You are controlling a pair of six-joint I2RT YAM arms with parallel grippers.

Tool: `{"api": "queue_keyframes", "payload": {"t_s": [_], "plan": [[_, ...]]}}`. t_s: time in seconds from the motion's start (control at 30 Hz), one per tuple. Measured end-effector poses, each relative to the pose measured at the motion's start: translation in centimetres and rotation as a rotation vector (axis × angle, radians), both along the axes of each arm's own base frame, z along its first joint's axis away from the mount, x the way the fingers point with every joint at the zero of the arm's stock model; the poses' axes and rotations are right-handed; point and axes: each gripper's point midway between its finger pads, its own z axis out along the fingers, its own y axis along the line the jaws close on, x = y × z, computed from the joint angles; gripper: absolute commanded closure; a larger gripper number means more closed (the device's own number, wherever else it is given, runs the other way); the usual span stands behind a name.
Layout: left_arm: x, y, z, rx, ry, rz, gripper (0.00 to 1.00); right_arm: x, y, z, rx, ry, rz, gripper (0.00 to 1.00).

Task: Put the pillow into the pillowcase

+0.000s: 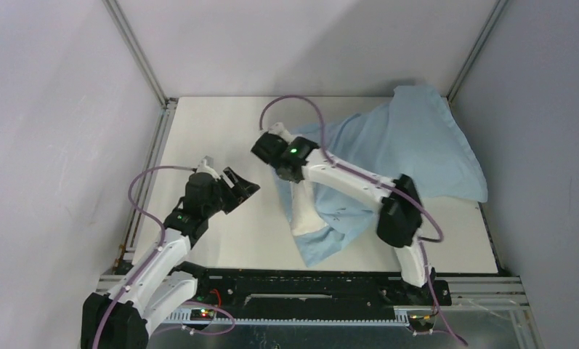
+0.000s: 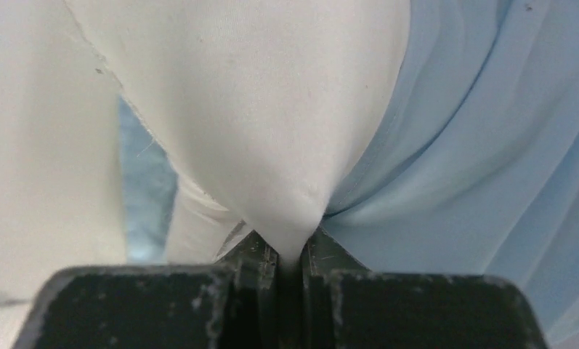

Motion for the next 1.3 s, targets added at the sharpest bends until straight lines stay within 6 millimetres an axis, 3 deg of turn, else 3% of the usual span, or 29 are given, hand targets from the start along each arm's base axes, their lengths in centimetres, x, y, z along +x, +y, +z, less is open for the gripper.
{"api": "queue_keyframes", "payload": {"t_s": [0.07,0.27,0.4,0.47,0.7,0.93,1.13,1.23,1.3], "plan": [[0.1,-0.5,0.4,-0.019,-0.012,-0.020,0.29,-0.8,-0.3,2.3,0.108,0.006,0.006,1.00],[0.3,-3.0,1.4,-0.084,-0.043,-0.096,0.35,-3.4,-2.5,13.8,0.470,-0.066,0.031,1.00],[-0.4,-6.1,1.5,-0.099,-0.037,-0.183,0.37,-5.3,-2.7,17.5,0.616,-0.076,0.068,1.00],[-0.6,-7.8,1.7,-0.105,-0.030,-0.220,0.37,-5.9,-2.5,17.9,0.655,-0.059,0.081,1.00],[-0.5,-12.3,1.9,-0.078,-0.045,-0.284,0.34,-7.7,-2.3,16.6,0.708,0.038,0.102,1.00],[0.5,-14.0,-0.9,-0.011,-0.012,-0.245,0.31,-8.8,-3.3,19.1,0.814,0.018,0.112,1.00],[1.4,-15.3,-1.9,0.003,-0.044,-0.225,0.26,-10.6,-3.4,21.2,0.930,0.025,0.154,1.00],[1.6,-15.9,-2.9,0.029,-0.037,-0.214,0.34,-11.1,-3.6,21.3,0.947,0.032,0.160,1.00],[2.0,-16.6,-3.5,0.042,-0.029,-0.203,0.49,-11.5,-3.7,21.2,0.957,0.037,0.164,1.00]]}}
